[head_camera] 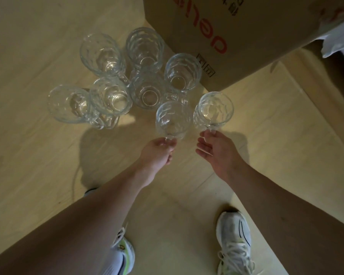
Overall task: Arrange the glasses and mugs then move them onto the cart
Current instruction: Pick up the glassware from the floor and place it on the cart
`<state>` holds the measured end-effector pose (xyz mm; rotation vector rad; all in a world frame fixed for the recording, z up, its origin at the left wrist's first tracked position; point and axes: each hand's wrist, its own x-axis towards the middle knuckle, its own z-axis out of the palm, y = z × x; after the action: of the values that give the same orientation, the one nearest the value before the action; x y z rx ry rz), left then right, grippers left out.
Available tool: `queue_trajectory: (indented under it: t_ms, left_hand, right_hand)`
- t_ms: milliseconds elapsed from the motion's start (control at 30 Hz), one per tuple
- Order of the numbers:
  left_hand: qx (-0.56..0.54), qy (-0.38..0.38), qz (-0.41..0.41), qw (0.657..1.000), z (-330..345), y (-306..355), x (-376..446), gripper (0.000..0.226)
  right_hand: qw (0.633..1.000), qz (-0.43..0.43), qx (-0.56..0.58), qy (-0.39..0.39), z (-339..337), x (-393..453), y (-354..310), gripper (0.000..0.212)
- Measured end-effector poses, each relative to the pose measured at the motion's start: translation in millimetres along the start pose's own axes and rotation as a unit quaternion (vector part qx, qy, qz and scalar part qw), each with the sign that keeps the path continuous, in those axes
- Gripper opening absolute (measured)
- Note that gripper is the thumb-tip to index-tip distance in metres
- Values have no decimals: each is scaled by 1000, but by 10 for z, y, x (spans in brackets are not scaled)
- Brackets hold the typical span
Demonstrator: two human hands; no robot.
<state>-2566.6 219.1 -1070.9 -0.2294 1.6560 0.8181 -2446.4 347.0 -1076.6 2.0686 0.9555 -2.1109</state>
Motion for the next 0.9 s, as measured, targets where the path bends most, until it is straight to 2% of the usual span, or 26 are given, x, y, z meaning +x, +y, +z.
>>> queue_trajectory:
  t_ms: [200,333,500,633,900]
  left_hand:
    - [35,-11,-24,999,-135,11,-541,21]
    - [38,2,-42,998,-240,251,-1120,27]
    - [51,9,-22,998,-487,986,-2232,31]
    - [42,70,7,997,-713,1660,-3307,33]
    - [19,118,157,980,-1150,3165,-5429,33]
  right_hand:
    - [999,26,-43,2,-133,-590,-92,21]
    - [997,31,-63,-17,-147,-1238,-345,21]
    - [996,25,-83,-20,-88,-2396,-1007,24]
    - [994,-3,-103,-30,-45,-3453,-1565,20]
    - [979,-137,-114,-100,210,-5389,-2977,20]
